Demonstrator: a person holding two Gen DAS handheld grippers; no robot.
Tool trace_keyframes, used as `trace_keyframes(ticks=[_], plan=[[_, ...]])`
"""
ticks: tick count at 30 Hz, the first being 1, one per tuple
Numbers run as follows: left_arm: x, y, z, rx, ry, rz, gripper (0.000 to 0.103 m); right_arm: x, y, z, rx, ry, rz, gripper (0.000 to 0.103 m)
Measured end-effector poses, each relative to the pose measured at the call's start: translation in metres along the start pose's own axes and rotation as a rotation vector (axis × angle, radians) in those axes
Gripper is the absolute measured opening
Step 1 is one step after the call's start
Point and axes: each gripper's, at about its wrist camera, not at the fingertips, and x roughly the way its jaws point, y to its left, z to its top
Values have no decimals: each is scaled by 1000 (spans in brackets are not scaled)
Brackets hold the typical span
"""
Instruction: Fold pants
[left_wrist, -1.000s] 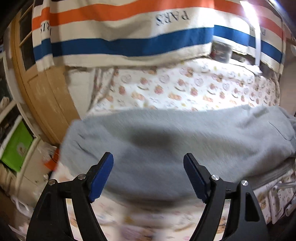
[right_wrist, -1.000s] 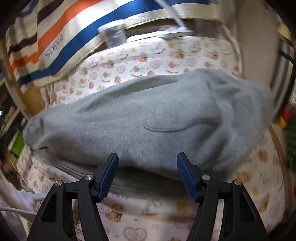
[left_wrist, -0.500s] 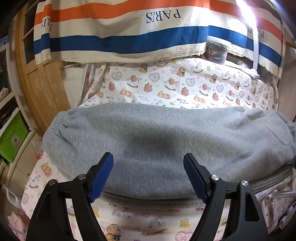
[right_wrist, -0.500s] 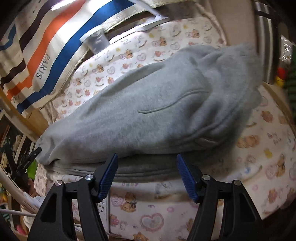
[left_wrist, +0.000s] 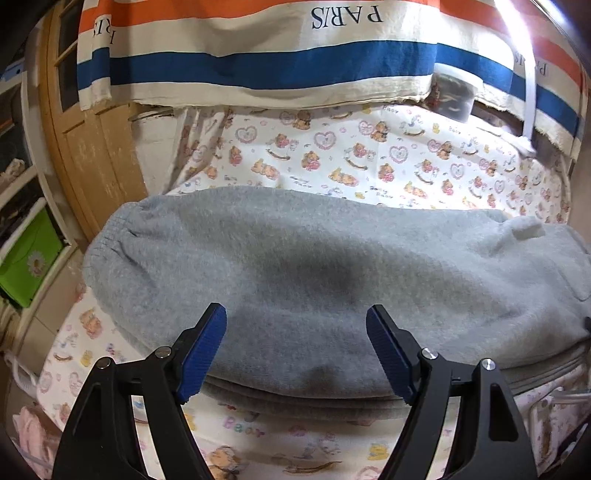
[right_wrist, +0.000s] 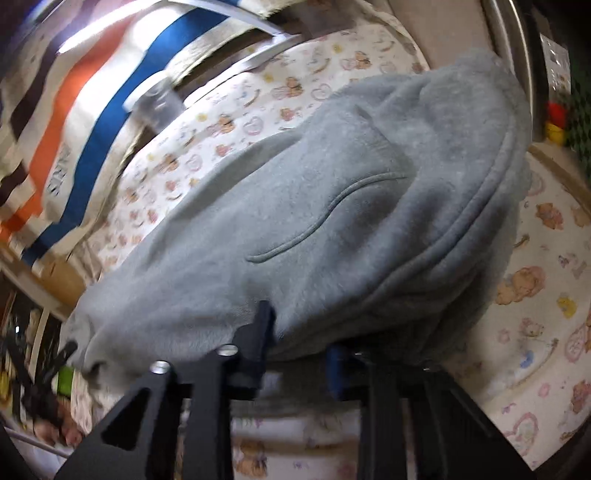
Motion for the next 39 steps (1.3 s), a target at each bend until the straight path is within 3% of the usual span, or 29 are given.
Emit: trace_keyframes(ticks=[3,5,8,10,13,18,20,22,23,25,27,30,33,35,36,39], plan=[[0,7,1,8,-1,53,77,-30,1,6,-74,-31,32,19],[3,15,1,5,20,82,77,-44,8,5,-155,-57,-15,19],[23,30,-3,-3,94,144,77,-13,-6,-11,-150,60,-84,19],[37,41,-11,-16,139,170,77,-13,-14,-20,-136,0,-58,19],[29,48,-13,-50,118,120,70,-18,-8,-19,-164,-10,-85,22],[-4,15,9,45,23,64,70,-49,3,-14,-200,-43,-110,32],[-10,-3,22,76,-3,33,71,-71,4,-9,-204,-97,-168,34],[-7,-18,37,91,-22,25,71,-94,1,1,-199,-172,-243,51],[-4,-27,45,98,-27,18,71,-104,-2,7,-198,-211,-255,54],[3,-46,61,122,-29,-8,71,-119,-6,31,-215,-293,-305,55],[11,-65,73,159,-27,-9,71,-116,-9,60,-235,-317,-295,55],[24,-82,77,173,0,-6,71,-90,-19,89,-230,-233,-180,53],[41,-82,66,162,40,13,71,-49,-39,90,-233,-129,-219,48],[54,-76,57,153,72,53,71,-30,-65,83,-199,-83,-267,38],[60,-71,53,142,88,65,71,-25,-77,80,-171,-63,-283,28],[76,-52,43,91,132,72,76,-27,-101,66,-111,-67,-235,27]])
